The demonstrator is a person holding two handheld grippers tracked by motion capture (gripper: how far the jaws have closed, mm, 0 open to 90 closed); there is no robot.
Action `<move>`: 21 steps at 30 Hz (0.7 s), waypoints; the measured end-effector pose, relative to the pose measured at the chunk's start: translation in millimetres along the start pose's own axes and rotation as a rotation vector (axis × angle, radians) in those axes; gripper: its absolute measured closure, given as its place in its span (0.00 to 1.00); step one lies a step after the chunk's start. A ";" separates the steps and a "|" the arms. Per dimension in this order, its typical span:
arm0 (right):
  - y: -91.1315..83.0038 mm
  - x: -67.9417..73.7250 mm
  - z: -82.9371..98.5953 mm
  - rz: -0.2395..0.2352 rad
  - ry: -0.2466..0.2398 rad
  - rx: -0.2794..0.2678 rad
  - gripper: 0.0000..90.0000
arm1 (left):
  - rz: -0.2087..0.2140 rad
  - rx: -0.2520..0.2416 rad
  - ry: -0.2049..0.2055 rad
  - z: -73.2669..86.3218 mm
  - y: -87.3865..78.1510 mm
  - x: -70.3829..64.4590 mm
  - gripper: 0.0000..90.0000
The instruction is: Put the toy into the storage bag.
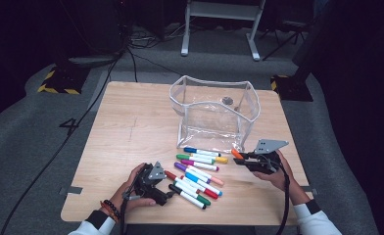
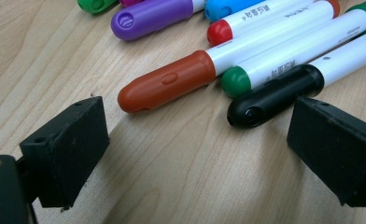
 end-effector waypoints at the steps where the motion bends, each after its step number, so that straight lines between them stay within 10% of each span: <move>1: 0.0 0.0 0.0 0.000 0.000 0.000 0.83 | 0.000 0.000 0.000 0.0 0.0 0.0 0.06; 21: -55.4 0.3 -32.6 0.039 -0.015 -0.150 0.83 | -0.005 0.003 -0.006 1.4 -1.1 0.6 0.06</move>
Point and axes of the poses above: each handheld gripper's, and its own axes: y roughly forward along the jaws, z roughly out of its underside, x roughly to its left, the point moved 9 cm from there along y, roughly forward along the jaws, and after that the axes turned 9 degrees about -z, right-handed, at the moved point
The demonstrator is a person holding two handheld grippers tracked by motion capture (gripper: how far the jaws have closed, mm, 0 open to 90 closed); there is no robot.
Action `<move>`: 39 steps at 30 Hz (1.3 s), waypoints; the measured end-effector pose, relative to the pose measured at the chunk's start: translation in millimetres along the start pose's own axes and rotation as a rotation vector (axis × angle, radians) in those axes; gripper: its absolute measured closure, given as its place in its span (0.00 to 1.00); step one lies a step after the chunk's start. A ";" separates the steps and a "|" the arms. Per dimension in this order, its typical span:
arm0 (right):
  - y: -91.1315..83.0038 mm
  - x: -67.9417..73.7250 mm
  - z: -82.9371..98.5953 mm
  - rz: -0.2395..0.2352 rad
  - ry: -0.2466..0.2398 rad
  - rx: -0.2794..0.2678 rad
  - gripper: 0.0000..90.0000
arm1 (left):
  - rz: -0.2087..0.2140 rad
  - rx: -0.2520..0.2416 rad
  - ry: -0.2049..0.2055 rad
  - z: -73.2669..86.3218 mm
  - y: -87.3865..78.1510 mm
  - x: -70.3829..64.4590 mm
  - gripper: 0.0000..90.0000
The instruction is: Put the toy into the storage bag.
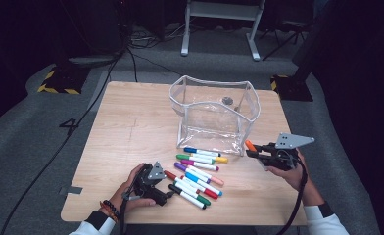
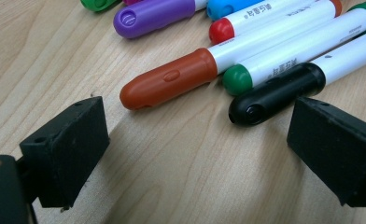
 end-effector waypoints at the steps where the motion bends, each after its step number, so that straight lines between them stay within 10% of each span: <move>1: -5.2 2.1 -8.0 0.004 -0.016 -0.002 0.83 | 0.000 0.000 0.000 0.0 0.0 0.0 0.06; 18: -34.6 2.7 -96.1 0.038 -0.121 -0.075 0.83 | -0.005 -0.001 -0.007 0.6 -0.4 1.4 0.06; 33: 2.4 -27.5 -170.0 0.079 -0.186 -0.033 0.83 | -0.003 -0.001 -0.003 1.0 -0.7 1.9 0.07; 39: 23.2 -45.6 -171.8 0.080 -0.167 0.012 0.83 | -0.002 -0.001 -0.002 1.0 -0.7 2.0 0.07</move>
Point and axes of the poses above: each handheld gripper's, and its own axes: y roughly forward along the jaws, z roughly out of its underside, x roughly to its left, the point moved 9 cm from there along y, roughly forward along the jaws, and after that the axes turned 9 degrees about -z, right-handed, at the moved point
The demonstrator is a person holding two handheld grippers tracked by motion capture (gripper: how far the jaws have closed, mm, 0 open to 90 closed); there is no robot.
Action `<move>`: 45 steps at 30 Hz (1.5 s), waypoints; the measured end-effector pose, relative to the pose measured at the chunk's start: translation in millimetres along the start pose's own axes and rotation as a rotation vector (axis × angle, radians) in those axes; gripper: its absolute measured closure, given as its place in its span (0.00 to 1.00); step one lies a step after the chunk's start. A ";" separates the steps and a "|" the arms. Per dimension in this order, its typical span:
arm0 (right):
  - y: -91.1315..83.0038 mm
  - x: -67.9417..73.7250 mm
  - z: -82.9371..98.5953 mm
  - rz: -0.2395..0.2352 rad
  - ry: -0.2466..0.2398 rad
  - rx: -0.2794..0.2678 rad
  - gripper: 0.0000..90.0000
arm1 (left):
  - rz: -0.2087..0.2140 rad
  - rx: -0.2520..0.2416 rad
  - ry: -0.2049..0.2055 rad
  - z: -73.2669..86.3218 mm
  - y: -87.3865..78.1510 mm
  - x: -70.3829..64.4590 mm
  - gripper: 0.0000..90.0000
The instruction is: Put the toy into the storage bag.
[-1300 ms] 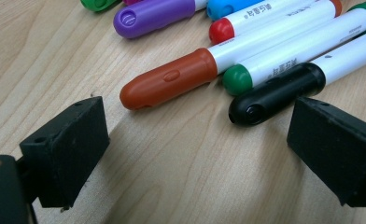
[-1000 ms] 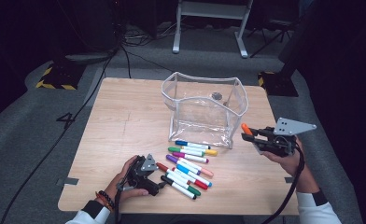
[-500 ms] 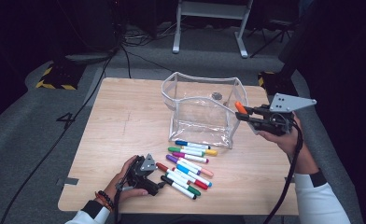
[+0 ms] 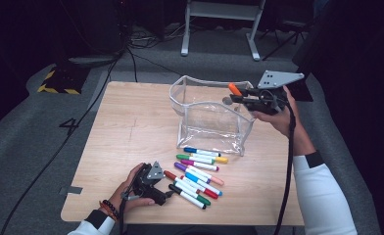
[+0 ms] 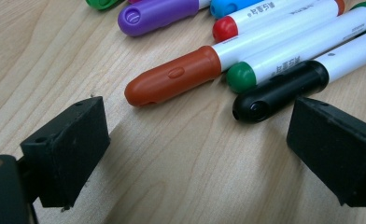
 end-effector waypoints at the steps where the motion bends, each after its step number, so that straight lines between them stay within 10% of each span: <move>1: 4.2 -3.4 1.5 0.002 0.004 0.011 0.83 | 0.000 0.000 0.000 0.0 0.0 0.0 0.07; 16: 56.5 -43.6 40.5 0.047 0.089 0.231 0.83 | 0.000 -0.001 -0.001 0.0 0.0 -0.2 0.07; 28: 70.0 -48.9 66.7 0.038 0.138 0.410 0.83 | 0.000 0.001 -0.002 0.4 -0.4 -0.4 0.07; 39: 77.0 -16.7 78.0 -0.170 0.115 0.564 0.81 | 0.000 0.001 -0.001 0.4 -0.4 -0.4 0.07; 45: 77.5 -10.0 78.7 -0.171 0.082 0.576 0.69 | -0.002 0.001 -0.002 0.5 -0.5 -0.5 0.07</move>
Point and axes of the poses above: each handheld gripper's, and its own axes: y roughly forward along the jaws, z roughly out of its underside, x roughly to its left, the point moved 9 cm from there along y, roughly forward along the jaws, and after that the axes turned 9 degrees about -z, right-handed, at the moved point
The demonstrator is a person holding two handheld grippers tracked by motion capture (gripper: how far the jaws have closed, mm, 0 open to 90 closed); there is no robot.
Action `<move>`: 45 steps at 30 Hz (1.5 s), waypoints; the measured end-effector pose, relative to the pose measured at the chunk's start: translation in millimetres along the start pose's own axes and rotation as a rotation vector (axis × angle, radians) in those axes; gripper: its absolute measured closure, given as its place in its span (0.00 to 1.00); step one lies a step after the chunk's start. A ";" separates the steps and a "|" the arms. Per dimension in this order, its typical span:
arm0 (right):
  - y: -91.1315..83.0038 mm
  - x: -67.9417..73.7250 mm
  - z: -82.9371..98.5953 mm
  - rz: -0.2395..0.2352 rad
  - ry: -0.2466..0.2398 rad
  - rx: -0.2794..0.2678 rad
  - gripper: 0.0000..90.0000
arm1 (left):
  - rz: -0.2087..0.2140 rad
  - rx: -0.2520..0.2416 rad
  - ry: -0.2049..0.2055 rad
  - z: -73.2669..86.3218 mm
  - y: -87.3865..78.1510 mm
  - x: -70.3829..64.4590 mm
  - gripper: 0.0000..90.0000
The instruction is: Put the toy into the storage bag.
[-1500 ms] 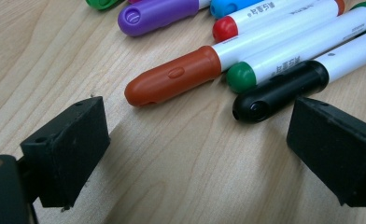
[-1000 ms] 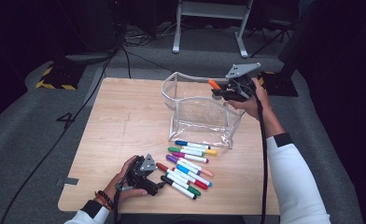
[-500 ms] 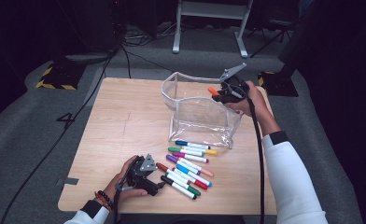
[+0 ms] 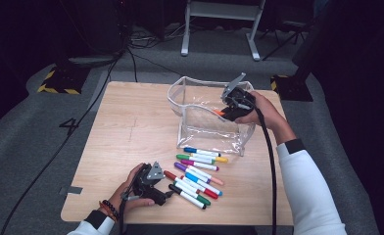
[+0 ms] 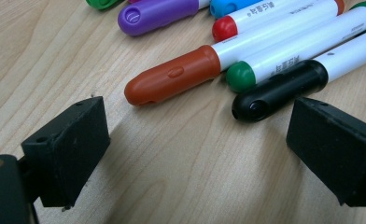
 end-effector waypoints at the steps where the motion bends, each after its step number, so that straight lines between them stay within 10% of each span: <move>1: -0.6 -2.4 -0.1 0.022 0.010 -0.009 0.69 | 0.000 0.000 0.000 0.0 0.0 0.0 0.07; 14: -48.6 -5.4 3.4 0.134 0.067 -0.304 0.48 | 0.000 0.000 0.000 0.1 0.0 -0.1 0.07; 28: -90.9 47.0 38.7 0.141 0.009 -0.507 0.48 | 0.001 -0.002 0.001 0.1 -0.1 -0.3 0.07; 45: -7.2 115.9 115.6 0.028 0.012 -0.462 0.59 | 0.001 -0.003 0.002 0.3 -0.3 -0.4 0.07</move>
Point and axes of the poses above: each handheld gripper's, and its own axes: y roughly forward along the jaws, z roughly out of its underside, x roughly to its left, the point moved 9 cm from there along y, roughly forward along the jaws, and after that the axes turned 9 degrees about -z, right-handed, at the moved point
